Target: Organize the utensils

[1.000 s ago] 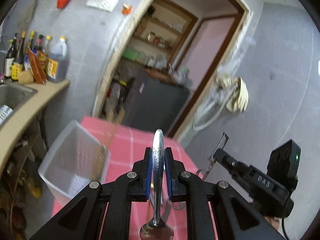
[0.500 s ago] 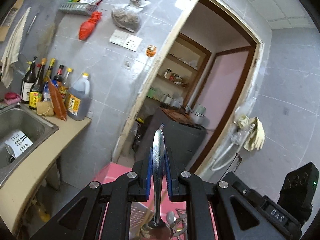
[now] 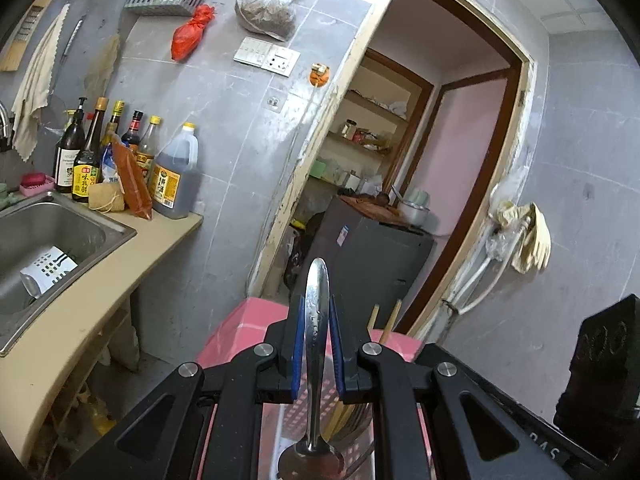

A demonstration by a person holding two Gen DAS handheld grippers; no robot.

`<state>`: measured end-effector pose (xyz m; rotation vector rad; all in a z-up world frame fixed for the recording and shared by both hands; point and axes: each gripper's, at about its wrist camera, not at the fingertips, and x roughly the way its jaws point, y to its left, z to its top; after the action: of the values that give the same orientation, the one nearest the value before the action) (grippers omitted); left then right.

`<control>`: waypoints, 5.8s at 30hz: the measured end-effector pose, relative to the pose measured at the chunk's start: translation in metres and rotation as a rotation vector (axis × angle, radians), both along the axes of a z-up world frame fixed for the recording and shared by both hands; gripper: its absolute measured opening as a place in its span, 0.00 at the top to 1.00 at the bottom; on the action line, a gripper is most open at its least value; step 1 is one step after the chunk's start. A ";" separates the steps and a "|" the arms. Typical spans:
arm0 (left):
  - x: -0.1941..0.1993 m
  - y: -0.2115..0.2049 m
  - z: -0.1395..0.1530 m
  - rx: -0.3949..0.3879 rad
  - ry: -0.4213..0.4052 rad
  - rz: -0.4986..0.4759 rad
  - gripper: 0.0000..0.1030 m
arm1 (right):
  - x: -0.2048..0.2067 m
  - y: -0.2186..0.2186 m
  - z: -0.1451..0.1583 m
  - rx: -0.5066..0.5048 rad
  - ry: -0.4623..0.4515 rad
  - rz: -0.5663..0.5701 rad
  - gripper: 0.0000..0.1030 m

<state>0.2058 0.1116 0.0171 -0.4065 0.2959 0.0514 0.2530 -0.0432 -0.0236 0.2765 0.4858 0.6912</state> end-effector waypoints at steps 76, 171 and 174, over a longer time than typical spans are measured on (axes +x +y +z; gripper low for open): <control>0.117 -0.177 -0.122 0.181 0.392 -0.112 0.01 | 0.114 -0.221 -0.126 -0.215 0.244 -0.132 0.29; -0.016 -0.027 0.119 0.344 -0.026 0.106 0.98 | -0.011 -0.052 0.132 -0.157 -0.277 -0.194 0.98; -0.019 -0.019 0.116 0.396 -0.028 0.164 0.98 | -0.010 -0.034 0.127 -0.176 -0.294 -0.204 0.98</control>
<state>0.1873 0.0931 0.1331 -0.0376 0.2174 0.2600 0.2431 -0.0769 0.1039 0.0546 0.2313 0.4762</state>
